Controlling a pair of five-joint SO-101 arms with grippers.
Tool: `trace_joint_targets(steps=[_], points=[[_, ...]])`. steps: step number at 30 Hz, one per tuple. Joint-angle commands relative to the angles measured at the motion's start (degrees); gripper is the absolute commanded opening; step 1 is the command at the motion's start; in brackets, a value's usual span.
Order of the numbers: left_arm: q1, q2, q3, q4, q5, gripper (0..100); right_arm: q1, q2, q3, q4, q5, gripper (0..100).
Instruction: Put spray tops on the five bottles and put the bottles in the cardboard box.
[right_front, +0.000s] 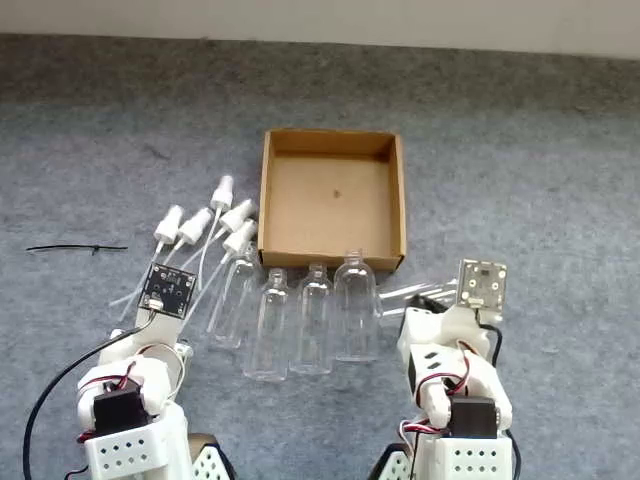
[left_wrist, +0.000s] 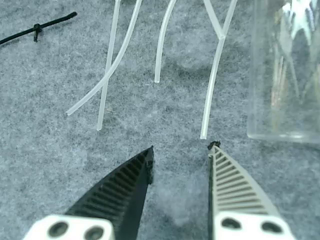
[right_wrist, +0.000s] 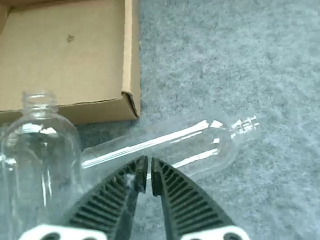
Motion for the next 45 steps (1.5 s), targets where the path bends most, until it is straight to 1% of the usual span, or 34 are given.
trace_joint_targets(steps=[1, 3, 5, 9, 11, 14, 16, 20, 22, 25, 28, 31, 32, 34, 38, 40, 42, 44, 45], points=[[-0.84, 0.04, 1.10, 0.62, -0.44, 17, 0.31, 3.12, -7.34, -0.92, -2.90, 1.1], [-0.84, 0.04, 1.10, 0.62, -0.44, 17, 0.31, 9.10, -10.42, -0.92, -3.34, 2.4], [-0.84, 0.04, 1.10, 0.62, -0.44, 17, 0.40, 17.54, -13.85, -1.10, -5.54, 6.3], [-0.84, 0.04, 1.10, 0.62, -0.44, 17, 0.04, 36.53, -25.63, -1.10, -14.33, 15.6], [-0.84, 0.04, 1.10, 0.62, -0.44, 17, -0.04, 45.76, -32.57, -0.75, -19.52, 17.1], [-0.84, 0.04, 1.10, 0.62, -0.44, 17, -1.01, 58.68, -41.54, -0.57, -25.14, 18.3], [-0.84, 0.04, 1.10, 0.62, -0.44, 17, -1.89, 66.68, -46.20, 1.36, -27.96, 21.8], [-0.84, 0.04, 1.10, 0.62, -0.44, 17, -2.33, 80.92, -53.93, 7.34, -34.64, 32.4], [-0.84, 0.04, 1.10, 0.62, -0.44, 17, -2.24, 87.08, -58.15, 9.36, -36.22, 34.8], [-0.84, 0.04, 1.10, 0.62, -0.44, 17, -2.15, 94.55, -63.78, 11.21, -36.66, 34.9], [-0.84, 0.04, 1.10, 0.62, -0.44, 17, -1.98, 100.00, -67.21, 12.00, -36.40, 34.9], [-0.92, 0.04, 1.10, 0.62, -0.44, 17, 0.13, 103.60, -69.05, 11.91, -35.87, 34.4], [-0.92, 0.04, 1.10, 0.62, -0.44, 17, 1.27, 104.31, -69.32, 11.91, -34.37, 32.8], [-0.92, 0.04, 1.10, 0.62, -0.44, 17, 3.56, 105.27, -69.32, 11.82, -28.40, 26.4], [-0.92, 0.04, 1.10, 0.62, -0.44, 17, 9.10, 105.89, -69.41, 11.47, -12.75, 8.4], [-0.92, 0.04, 1.10, 0.62, -0.44, 17, 12.44, 105.71, -70.02, 9.89, -5.45, 2.6], [-0.92, 0.04, 1.10, 0.62, -0.44, 17, 16.04, 105.98, -71.16, 7.52, 4.31, 2.6], [-0.92, 0.04, 1.10, 0.62, -0.44, 17, 19.12, 106.07, -71.43, 5.05, 17.41, 4.6], [-0.92, 0.04, 1.10, 0.62, -0.44, 17, 20.26, 106.07, -71.60, 4.79, 22.24, 5.3]])
